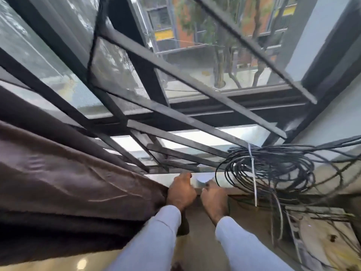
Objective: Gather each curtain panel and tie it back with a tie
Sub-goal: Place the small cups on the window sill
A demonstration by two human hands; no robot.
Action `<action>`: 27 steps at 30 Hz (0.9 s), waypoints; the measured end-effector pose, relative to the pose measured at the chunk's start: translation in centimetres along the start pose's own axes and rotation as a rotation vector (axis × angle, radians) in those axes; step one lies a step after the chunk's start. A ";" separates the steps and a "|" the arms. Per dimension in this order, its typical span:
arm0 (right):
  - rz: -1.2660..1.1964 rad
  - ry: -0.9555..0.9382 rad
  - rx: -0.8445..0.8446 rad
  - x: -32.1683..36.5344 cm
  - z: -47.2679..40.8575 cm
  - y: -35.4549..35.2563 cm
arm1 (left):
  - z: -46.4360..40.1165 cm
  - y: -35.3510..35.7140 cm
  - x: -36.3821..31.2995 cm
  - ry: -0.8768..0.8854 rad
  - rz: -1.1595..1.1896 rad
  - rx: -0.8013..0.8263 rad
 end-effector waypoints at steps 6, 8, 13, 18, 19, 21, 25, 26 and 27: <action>0.201 0.005 0.000 -1.8 -8.3 6.3 | -5.1 4.3 5.5 0.031 -0.085 0.020; 0.288 -0.009 0.001 -2.5 -10.5 8.0 | -6.2 5.1 6.9 0.039 -0.104 0.020; 0.408 -0.039 -0.044 -3.5 -12.7 9.6 | -6.9 5.3 8.7 0.026 -0.090 0.027; 0.453 -0.076 -0.082 -3.8 -8.6 8.4 | -4.7 3.5 7.3 0.044 -0.035 0.034; 0.435 -0.072 -0.072 -3.7 -7.0 7.7 | -4.0 3.0 6.6 0.053 -0.022 0.039; 0.392 -0.065 -0.072 -3.5 -3.7 5.9 | -2.3 1.7 4.7 0.063 -0.006 0.057; 0.310 -0.059 -0.124 -2.0 4.3 0.0 | 1.9 -2.9 -0.1 0.047 0.065 0.047; 0.302 -0.069 -0.135 -1.5 6.6 -1.9 | 3.4 -4.3 -1.6 0.040 0.093 0.036; 0.304 -0.085 -0.146 -0.9 8.6 -3.7 | 4.6 -5.9 -3.0 0.045 0.109 0.017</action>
Point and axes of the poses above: each hand's wrist, its own z-axis away from the middle knuckle, its own y-axis out of the palm, x = y × z, the point moved 3 cm from there along -z, towards the middle knuckle, and after that the axes turned 10 degrees about y, right-handed, at the moved point
